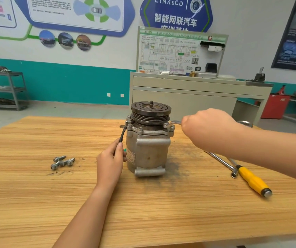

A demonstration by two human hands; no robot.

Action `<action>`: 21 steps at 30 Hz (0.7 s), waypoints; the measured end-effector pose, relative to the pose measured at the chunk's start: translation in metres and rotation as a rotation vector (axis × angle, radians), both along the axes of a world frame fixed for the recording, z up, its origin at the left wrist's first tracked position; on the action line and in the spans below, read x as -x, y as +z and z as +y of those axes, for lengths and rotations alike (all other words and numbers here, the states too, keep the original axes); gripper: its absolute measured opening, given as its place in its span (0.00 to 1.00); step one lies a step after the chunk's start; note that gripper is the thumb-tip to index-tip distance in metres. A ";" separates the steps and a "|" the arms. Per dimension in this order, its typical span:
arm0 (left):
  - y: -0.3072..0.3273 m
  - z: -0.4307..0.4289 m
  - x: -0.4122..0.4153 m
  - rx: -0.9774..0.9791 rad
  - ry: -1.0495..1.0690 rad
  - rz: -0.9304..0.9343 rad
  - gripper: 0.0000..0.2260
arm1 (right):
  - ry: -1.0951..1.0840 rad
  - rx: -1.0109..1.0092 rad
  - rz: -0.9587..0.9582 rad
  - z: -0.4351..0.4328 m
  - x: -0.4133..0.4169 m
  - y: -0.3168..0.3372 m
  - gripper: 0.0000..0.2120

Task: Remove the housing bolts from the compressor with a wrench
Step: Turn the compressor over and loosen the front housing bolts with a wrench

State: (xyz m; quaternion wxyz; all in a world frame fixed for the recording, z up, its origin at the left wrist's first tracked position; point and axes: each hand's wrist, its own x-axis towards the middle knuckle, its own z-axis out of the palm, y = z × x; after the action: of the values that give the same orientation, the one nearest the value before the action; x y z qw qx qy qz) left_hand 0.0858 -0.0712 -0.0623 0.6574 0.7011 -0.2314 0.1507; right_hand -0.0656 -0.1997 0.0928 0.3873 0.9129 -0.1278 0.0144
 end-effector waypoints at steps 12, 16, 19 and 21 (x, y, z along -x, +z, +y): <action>-0.002 -0.001 -0.003 -0.012 0.001 0.000 0.11 | 0.258 0.001 -0.193 -0.085 -0.047 -0.016 0.14; -0.003 -0.001 -0.003 -0.004 -0.003 0.002 0.13 | 0.437 -0.115 -0.493 -0.092 -0.075 -0.048 0.10; -0.002 -0.002 -0.003 -0.009 0.002 0.000 0.13 | 0.368 -0.241 -0.488 -0.088 -0.077 -0.052 0.12; -0.002 -0.002 -0.002 -0.010 -0.002 0.006 0.13 | 0.378 -0.376 -0.686 -0.087 -0.064 -0.044 0.13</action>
State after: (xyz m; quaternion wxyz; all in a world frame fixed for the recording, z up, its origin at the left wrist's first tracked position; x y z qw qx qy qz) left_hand 0.0883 -0.0729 -0.0639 0.6547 0.7047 -0.2308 0.1468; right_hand -0.0018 -0.2863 0.0488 0.1398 0.9173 -0.0801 0.3641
